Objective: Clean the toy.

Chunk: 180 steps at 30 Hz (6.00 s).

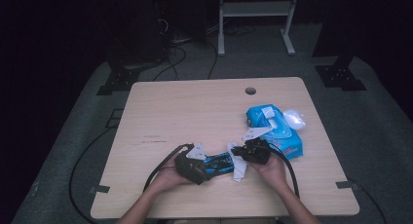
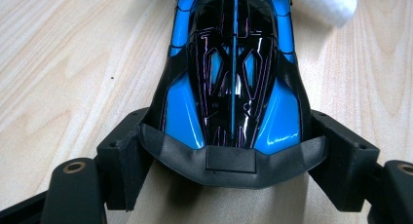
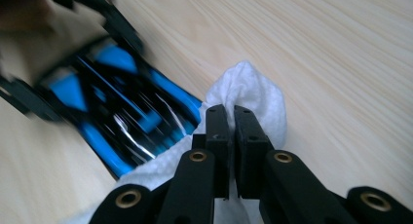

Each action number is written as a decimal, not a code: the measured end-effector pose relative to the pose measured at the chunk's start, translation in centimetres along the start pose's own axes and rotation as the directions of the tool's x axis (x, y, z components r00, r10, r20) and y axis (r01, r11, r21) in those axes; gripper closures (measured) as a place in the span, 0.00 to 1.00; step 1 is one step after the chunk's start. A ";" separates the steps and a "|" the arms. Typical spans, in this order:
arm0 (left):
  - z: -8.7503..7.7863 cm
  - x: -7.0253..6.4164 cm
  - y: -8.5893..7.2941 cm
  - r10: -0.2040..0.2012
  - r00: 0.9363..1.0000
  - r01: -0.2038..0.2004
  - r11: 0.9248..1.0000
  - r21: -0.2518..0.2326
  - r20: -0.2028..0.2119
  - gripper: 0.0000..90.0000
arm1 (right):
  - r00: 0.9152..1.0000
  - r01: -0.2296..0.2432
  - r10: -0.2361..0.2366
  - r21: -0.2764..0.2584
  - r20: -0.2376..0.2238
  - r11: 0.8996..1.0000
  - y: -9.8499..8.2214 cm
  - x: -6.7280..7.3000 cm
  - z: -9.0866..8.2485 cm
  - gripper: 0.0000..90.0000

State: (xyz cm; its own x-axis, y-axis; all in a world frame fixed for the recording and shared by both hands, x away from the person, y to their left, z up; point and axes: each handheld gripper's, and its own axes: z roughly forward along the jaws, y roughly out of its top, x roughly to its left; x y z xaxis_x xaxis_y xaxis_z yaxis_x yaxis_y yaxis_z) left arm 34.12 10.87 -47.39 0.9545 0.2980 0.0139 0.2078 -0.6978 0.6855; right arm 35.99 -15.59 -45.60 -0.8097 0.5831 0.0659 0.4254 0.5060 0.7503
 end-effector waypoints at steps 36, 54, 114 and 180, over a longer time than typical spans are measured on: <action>0.0 -0.1 0.0 0.001 1.000 -0.001 1.000 0.003 -0.006 0.27 | 0.991 0.056 -0.056 -0.002 -0.121 0.998 -0.6 3.2 -0.7 0.95; 0.3 -0.1 0.2 0.002 1.000 -0.002 1.000 -0.005 -0.004 0.27 | 1.000 0.014 -0.014 0.017 0.000 1.000 -0.1 0.3 -0.1 0.95; 0.4 0.0 0.3 -0.006 1.000 0.006 1.000 -0.006 0.001 0.27 | 0.989 0.070 -0.068 0.008 -0.132 0.998 -0.9 3.3 -1.1 0.95; 0.5 0.0 0.4 -0.002 1.000 0.002 1.000 -0.006 -0.001 0.27 | 1.000 -0.002 0.002 0.033 0.014 0.999 1.1 0.7 0.3 0.96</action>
State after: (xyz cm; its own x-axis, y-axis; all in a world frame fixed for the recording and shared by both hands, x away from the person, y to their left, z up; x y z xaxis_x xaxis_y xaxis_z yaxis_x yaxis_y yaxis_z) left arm 34.28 10.24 -47.53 0.9539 0.2999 0.0133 0.2083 -0.6931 0.6900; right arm 36.06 -14.42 -44.93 -0.8031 0.5930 0.0581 0.4404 0.5251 0.7282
